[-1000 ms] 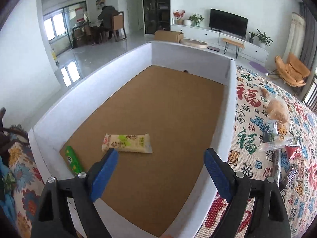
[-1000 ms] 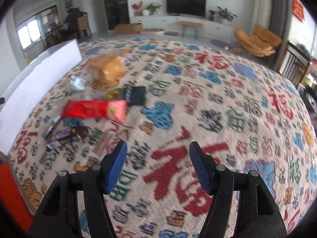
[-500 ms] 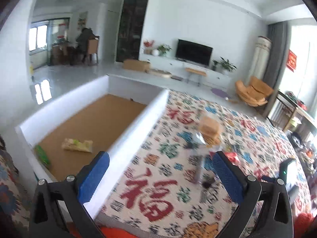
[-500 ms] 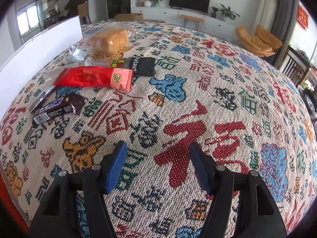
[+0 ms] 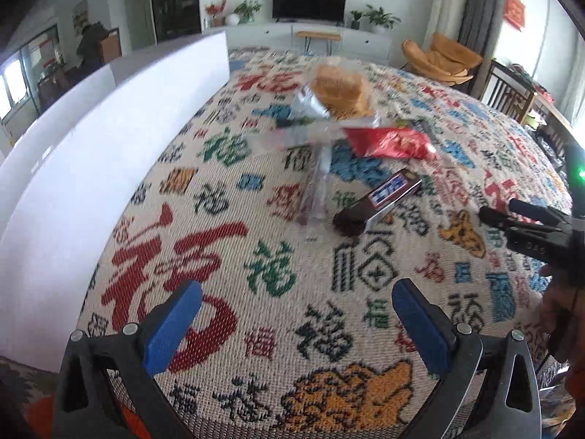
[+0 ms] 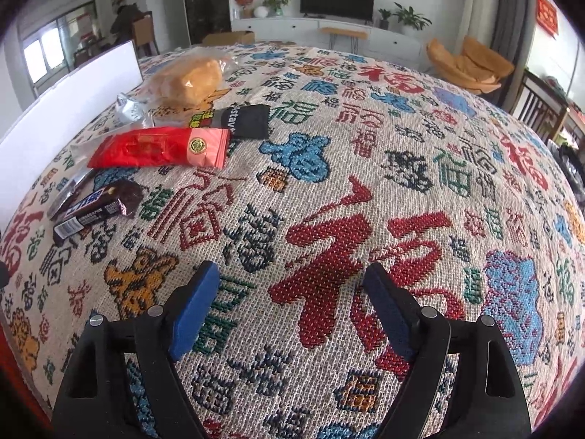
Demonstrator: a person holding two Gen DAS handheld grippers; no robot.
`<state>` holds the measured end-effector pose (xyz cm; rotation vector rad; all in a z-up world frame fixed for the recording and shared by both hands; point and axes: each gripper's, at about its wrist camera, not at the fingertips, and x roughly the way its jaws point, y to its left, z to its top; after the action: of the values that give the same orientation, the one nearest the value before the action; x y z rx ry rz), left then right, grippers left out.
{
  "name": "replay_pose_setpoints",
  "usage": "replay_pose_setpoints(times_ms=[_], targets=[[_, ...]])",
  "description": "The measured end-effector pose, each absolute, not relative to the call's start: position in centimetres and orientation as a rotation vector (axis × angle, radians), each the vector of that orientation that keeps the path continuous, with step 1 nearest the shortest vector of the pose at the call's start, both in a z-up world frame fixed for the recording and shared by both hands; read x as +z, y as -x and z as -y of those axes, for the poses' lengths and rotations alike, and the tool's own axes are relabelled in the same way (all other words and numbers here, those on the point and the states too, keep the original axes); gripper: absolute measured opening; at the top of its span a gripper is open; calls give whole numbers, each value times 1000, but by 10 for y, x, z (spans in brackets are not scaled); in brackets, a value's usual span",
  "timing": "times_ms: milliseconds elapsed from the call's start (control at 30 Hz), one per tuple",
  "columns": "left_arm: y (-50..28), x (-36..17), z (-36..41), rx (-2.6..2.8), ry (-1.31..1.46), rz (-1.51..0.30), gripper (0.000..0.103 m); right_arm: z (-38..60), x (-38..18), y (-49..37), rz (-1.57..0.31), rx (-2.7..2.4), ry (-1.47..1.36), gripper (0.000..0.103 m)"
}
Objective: Organize snacks
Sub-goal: 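Return both tools over the remaining snacks on the blanket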
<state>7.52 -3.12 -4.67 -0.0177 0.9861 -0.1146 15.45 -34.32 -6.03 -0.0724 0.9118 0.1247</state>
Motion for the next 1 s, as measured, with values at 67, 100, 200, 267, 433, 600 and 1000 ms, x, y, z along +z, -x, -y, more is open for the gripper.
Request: replay_pose_setpoints(times_ms=[67,100,200,267,433,600,1000], targets=[[-80,-53,22,-129,74,-1023,103,343,-60,-155,-911,124,74,85],[-81,-53,19,-124,88,-1022,103,343,-60,-155,-911,123,75,85],[-83,-59,18,-125,94,-1053,103,343,-60,-155,-912,124,73,85],[-84,-64,22,-121,75,-1079,103,343,-60,-155,-912,124,73,85],[-84,-65,30,-100,17,-1089,103,344,-60,-155,-912,125,72,85],[-85,-68,36,-80,-32,-1096,103,343,-60,-155,-912,125,72,85],[-85,-68,35,-81,-29,-1096,103,344,-60,-155,-912,125,72,85]])
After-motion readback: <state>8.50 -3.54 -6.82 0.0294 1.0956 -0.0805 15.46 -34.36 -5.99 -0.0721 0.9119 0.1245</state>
